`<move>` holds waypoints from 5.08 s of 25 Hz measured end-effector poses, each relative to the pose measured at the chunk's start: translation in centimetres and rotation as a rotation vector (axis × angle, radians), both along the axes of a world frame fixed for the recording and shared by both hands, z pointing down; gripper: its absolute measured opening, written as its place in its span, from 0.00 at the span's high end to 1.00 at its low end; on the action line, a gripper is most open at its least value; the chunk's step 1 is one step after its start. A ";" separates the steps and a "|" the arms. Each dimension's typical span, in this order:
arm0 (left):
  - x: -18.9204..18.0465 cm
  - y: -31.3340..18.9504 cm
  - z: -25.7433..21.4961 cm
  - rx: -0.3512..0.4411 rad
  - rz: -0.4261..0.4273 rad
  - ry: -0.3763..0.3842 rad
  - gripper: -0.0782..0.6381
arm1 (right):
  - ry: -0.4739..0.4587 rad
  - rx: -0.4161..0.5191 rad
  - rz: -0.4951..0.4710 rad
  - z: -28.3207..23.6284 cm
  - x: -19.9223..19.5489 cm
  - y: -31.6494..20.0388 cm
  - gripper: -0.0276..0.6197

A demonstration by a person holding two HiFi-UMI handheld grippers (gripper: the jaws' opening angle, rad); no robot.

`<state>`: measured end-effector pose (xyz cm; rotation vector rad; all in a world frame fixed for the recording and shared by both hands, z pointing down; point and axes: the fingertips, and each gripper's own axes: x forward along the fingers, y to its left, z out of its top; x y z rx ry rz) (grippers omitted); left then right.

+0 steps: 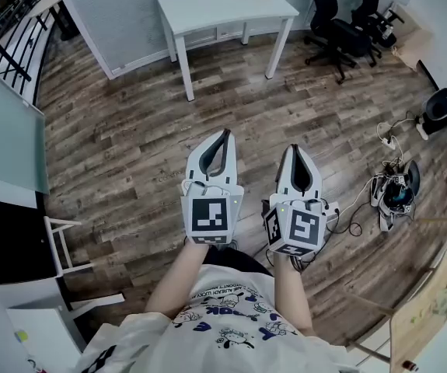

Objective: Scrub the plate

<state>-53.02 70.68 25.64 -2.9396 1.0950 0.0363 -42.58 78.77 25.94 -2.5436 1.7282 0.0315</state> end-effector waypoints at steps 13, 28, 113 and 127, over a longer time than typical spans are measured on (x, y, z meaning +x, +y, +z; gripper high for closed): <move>1.9 0.8 0.4 0.003 -0.040 0.000 0.86 | 0.011 -0.001 -0.022 0.4 3.4 2.0 0.94; 3.5 -1.9 1.5 -0.019 -0.053 -0.012 0.86 | -0.018 -0.021 -0.033 2.0 5.2 -0.7 0.94; 38.2 -45.1 2.9 -0.056 -0.127 -0.034 0.86 | -0.040 -0.050 -0.179 3.2 39.2 -46.2 0.93; 42.7 -53.9 3.8 -0.068 -0.108 -0.026 0.86 | -0.046 -0.047 -0.147 3.8 43.9 -54.5 0.94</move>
